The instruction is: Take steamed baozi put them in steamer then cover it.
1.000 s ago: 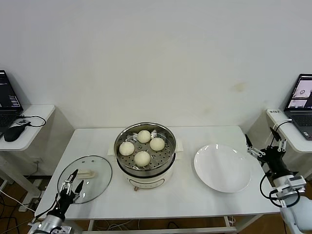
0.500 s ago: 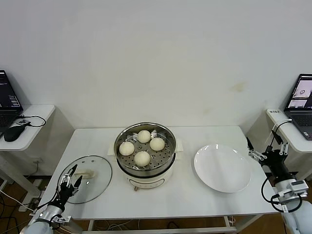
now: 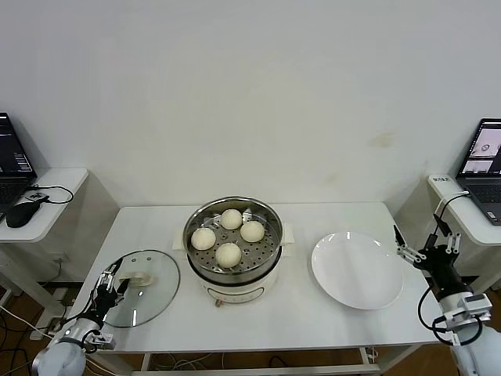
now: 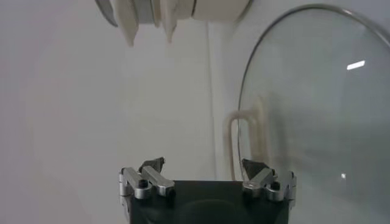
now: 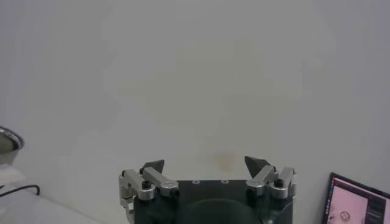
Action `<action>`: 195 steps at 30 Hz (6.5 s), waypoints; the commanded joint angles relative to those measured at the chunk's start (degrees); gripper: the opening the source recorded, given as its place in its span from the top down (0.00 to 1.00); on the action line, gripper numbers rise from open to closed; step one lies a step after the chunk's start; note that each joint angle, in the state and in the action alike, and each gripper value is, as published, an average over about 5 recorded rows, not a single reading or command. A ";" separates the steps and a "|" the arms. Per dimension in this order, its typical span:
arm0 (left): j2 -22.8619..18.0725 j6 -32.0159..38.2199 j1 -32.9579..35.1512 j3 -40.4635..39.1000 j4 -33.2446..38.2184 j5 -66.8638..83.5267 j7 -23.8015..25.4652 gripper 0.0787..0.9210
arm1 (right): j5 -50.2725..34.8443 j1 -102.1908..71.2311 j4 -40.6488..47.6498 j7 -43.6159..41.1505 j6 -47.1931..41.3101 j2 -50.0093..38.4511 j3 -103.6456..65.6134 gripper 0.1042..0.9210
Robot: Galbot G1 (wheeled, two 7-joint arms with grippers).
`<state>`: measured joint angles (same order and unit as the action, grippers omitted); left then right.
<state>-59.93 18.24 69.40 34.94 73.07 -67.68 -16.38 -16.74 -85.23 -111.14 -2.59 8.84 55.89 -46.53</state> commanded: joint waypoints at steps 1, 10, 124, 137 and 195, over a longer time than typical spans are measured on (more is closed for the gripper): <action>0.41 -0.06 -2.23 -0.69 -1.12 0.26 0.99 0.12 | 0.22 -0.28 0.25 -0.07 0.14 0.12 0.06 0.12; 0.19 -0.26 -3.10 -1.45 -1.23 0.97 2.15 0.12 | 0.32 -0.31 0.31 -0.24 0.16 0.19 0.24 0.12; -10.46 -51.24 -24.01 -37.95 33.27 -1.80 35.06 0.92 | 24.65 -3.01 4.91 1.59 8.66 21.95 1.97 0.12; -18.51 -49.57 -22.45 -37.85 28.86 -7.15 33.68 0.92 | 24.85 -2.93 5.85 1.67 9.63 21.93 2.16 0.12; -7.95 -38.01 8.98 -23.64 56.61 15.63 19.11 0.34 | 24.73 -4.22 6.50 0.99 10.90 21.97 4.17 0.12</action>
<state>-72.58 -25.52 60.71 4.29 112.20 -68.73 10.85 8.14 -89.28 -104.49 -1.53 19.78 77.95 -42.34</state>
